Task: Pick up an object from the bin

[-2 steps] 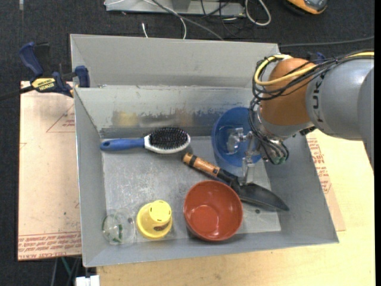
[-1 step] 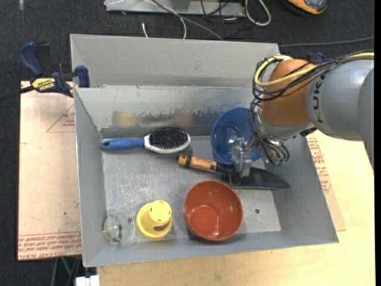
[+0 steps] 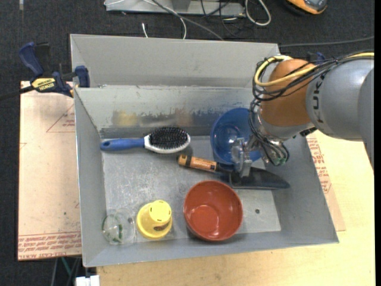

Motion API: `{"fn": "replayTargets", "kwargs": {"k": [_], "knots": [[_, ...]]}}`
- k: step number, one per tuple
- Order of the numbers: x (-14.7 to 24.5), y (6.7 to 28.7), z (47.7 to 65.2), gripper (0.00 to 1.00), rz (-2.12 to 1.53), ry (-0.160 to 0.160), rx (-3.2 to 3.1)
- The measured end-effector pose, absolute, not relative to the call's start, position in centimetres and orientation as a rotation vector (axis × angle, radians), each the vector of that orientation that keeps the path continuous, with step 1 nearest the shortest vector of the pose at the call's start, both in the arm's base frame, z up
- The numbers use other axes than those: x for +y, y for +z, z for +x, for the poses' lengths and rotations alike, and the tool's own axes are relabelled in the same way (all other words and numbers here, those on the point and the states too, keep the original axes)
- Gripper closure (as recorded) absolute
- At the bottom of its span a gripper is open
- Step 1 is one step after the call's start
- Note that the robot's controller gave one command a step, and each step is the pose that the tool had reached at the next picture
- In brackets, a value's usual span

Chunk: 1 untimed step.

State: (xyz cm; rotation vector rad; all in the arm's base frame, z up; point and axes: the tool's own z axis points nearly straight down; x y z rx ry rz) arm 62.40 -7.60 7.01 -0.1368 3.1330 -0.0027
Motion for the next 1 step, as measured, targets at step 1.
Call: {"fn": "replayTargets", "kwargs": {"k": [1], "knots": [[-7.56, 7.13, 62.65, 0.00, -0.135, -0.002, 3.127]]}}
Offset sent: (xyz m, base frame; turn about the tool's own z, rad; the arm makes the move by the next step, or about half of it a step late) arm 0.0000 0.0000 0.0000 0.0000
